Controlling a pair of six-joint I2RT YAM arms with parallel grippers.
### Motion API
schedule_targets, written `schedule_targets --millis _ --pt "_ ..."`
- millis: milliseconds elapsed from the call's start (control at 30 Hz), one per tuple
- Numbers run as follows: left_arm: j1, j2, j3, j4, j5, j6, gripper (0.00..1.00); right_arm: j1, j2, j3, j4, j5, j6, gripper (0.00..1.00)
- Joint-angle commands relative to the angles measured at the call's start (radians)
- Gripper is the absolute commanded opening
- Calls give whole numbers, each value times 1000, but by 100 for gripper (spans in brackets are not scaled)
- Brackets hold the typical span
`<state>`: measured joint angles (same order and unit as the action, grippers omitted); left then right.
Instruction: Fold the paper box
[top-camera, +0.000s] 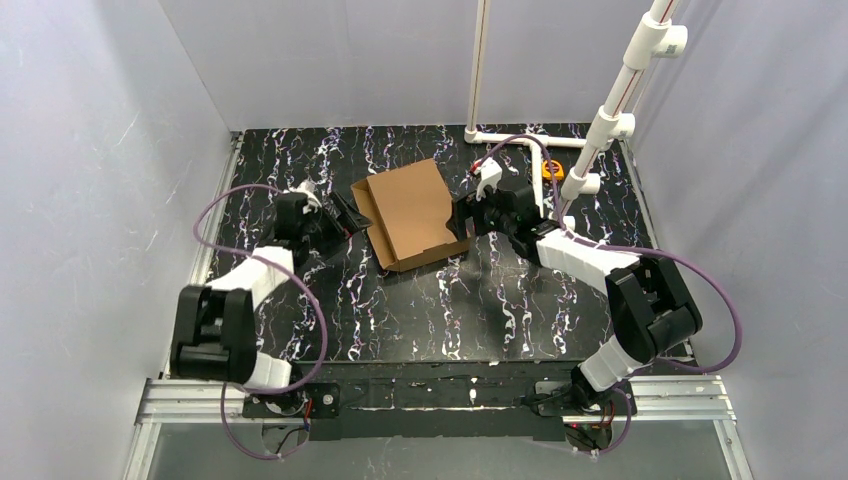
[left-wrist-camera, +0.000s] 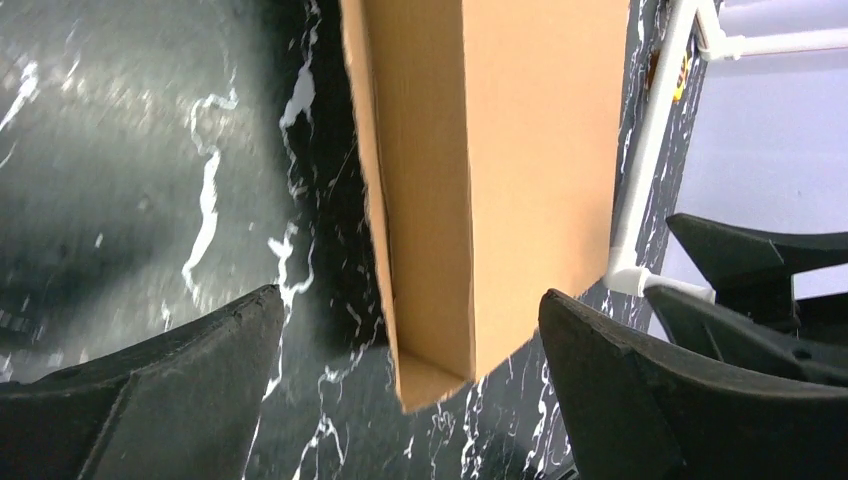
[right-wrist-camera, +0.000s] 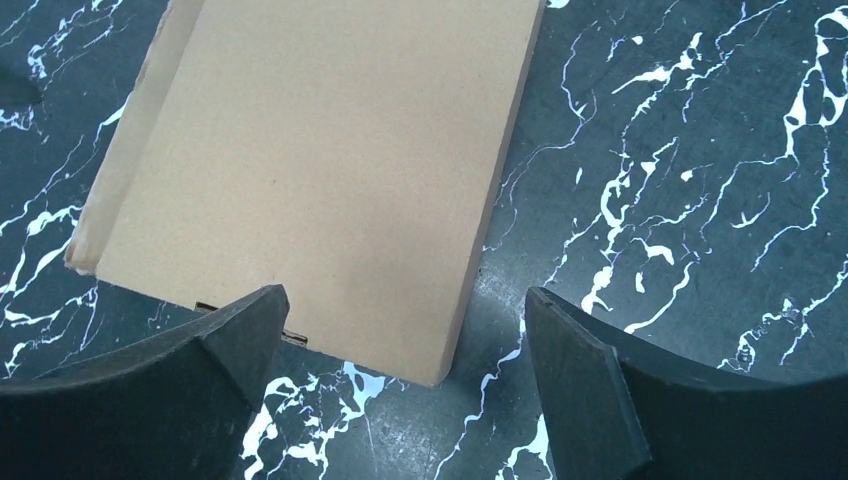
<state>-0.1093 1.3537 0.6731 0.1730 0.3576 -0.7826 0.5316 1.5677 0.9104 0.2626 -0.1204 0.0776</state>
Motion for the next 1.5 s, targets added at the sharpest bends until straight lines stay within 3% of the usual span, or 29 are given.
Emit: schedule_targets --millis 0,267,500,833,933,1100,1267,1333,1467 --pt "3 150 125 -7 112 64 98 -19 -34 8 -18 -70 -40 98" --pt "3 374 293 26 170 90 98 -38 -42 4 -15 -145 -48 98" --pt "3 487 342 49 198 66 97 -41 -37 4 -13 -154 -42 98" --pt "-3 524 364 56 234 23 63 -42 -15 5 -14 -151 -46 98" --pt "-8 425 249 59 214 31 41 -42 -7 5 -17 -149 -48 98" --pt "-29 217 25 57 224 -6 26 -42 -12 6 -19 -170 -46 98" --pt "-228 -15 -196 56 107 -99 28 -42 -24 -8 7 -207 -23 98" --pt "-238 -81 -237 54 73 -120 31 -42 -26 -11 11 -218 -21 98" --pt "-237 -266 -296 24 4 -141 50 -41 -22 -1 -1 -227 -13 99"
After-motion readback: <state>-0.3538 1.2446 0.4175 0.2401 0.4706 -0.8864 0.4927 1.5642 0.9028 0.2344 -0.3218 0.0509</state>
